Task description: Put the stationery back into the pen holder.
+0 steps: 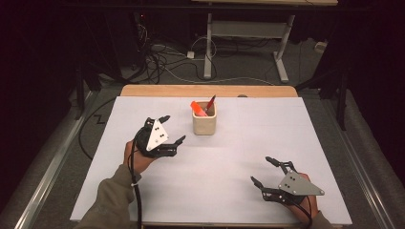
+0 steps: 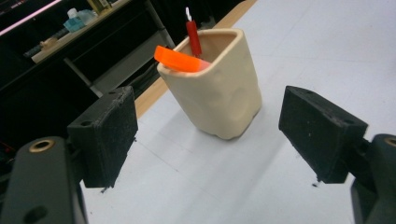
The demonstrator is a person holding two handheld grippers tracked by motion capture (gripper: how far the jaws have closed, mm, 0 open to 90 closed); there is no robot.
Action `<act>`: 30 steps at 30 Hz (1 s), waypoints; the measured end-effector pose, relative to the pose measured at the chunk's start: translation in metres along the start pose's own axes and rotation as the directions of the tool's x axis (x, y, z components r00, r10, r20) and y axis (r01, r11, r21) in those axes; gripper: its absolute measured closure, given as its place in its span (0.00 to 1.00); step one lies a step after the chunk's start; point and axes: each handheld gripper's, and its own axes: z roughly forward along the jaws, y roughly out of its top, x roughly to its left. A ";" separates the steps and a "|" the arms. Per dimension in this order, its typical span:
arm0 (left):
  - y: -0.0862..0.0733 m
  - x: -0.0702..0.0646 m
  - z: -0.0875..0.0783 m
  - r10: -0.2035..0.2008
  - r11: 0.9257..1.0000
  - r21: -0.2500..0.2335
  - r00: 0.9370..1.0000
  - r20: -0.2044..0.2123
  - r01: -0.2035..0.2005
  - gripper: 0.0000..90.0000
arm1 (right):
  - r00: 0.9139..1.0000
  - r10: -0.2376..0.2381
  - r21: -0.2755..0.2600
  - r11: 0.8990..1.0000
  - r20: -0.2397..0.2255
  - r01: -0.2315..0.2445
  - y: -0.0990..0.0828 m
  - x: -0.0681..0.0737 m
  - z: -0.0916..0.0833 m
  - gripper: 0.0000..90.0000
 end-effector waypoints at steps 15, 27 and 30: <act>-0.015 -0.016 -0.019 0.027 1.000 0.005 1.000 0.001 -0.027 0.22 | 1.000 -0.005 -0.002 1.000 0.002 0.005 0.001 0.001 -0.001 0.27; -0.028 -0.029 -0.031 0.024 1.000 0.017 1.000 0.012 -0.024 0.22 | 1.000 -0.003 -0.003 1.000 0.003 0.003 0.001 0.001 -0.001 0.27; -0.033 -0.032 -0.034 0.021 0.999 0.024 1.000 0.012 -0.021 0.22 | 1.000 -0.003 -0.002 1.000 0.004 0.003 0.001 0.001 -0.001 0.27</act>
